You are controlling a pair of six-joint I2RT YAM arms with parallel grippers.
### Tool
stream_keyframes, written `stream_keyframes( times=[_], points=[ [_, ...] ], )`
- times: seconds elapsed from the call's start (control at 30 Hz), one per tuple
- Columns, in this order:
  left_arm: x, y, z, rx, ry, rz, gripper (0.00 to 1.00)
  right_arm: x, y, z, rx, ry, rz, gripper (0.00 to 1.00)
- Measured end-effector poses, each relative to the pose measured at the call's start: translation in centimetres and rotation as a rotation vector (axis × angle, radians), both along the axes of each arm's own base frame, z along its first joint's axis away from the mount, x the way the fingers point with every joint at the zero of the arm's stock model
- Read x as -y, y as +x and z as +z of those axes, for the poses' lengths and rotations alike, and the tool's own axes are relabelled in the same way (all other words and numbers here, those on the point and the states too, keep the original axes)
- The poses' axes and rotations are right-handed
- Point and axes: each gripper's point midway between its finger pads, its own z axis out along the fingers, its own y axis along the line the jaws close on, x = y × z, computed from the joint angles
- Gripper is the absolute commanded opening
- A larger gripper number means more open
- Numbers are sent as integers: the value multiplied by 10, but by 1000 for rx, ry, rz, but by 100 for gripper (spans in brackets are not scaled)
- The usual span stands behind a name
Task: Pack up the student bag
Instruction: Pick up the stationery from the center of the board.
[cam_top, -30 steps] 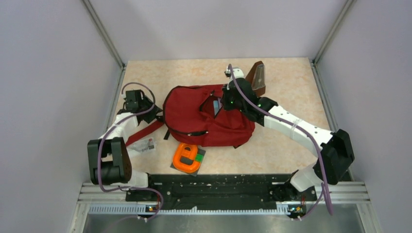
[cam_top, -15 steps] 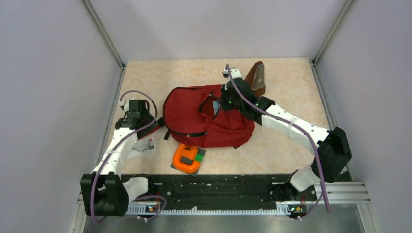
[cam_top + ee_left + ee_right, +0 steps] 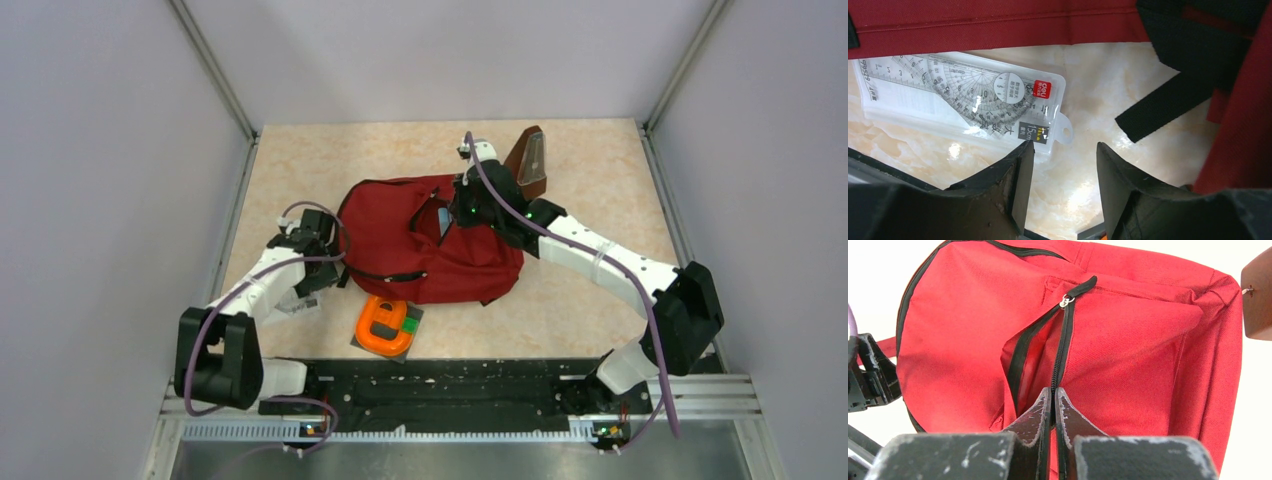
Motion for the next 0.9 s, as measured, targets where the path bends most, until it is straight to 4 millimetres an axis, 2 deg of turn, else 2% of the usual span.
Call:
stream_keyframes(
  times=[0.2, 0.63, 0.77, 0.9],
  points=[
    [-3, -8, -17, -87, 22, 4, 45, 0, 0, 1, 3, 0, -3, 0],
    [-7, -9, -25, -117, 50, 9, 36, 1, 0, 3, 7, 4, -3, 0],
    [-7, -8, -28, -122, 51, 9, 22, 2, -1, 4, 9, 7, -5, 0],
    [-7, -7, -28, -121, 52, 11, 0, 3, -2, 4, 9, 7, -7, 0]
  ],
)
